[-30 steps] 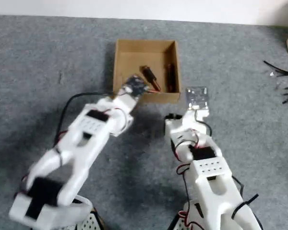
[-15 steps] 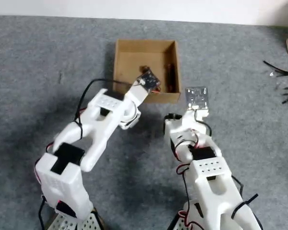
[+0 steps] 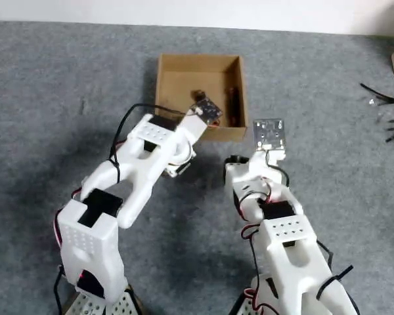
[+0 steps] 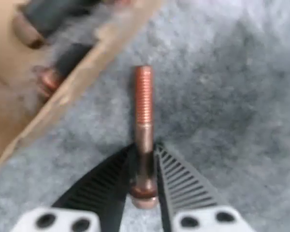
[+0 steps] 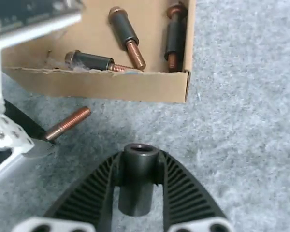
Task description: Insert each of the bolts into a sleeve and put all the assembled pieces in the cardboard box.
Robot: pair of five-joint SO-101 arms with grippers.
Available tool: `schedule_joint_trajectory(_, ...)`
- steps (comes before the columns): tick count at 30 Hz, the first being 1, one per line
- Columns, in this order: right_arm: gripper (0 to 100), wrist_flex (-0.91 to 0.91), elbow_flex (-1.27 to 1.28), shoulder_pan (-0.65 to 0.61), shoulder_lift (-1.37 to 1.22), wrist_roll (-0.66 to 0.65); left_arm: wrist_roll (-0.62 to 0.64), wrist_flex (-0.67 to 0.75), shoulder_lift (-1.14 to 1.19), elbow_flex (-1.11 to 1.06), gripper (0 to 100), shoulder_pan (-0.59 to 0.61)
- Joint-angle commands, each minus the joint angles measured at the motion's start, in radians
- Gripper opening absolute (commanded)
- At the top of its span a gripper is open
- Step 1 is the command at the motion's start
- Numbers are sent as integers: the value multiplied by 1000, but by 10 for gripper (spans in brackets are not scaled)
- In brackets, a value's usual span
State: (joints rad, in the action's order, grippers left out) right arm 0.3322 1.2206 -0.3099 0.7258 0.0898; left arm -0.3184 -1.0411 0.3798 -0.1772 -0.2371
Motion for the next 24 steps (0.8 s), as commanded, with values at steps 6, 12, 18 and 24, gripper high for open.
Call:
schedule_joint_trajectory(6,5,-122,15,12,30,-14,-169,-155,-24,10,6,5)
schedule_joint_trajectory(12,5,-128,30,15,31,-14,-638,-354,-157,-18,6,7)
schedule_joint_trajectory(18,5,-128,30,15,31,-17,-1026,-505,-260,-81,6,110)
schedule_joint_trajectory(24,5,-128,30,12,30,-18,-1125,-505,-269,-101,8,185)
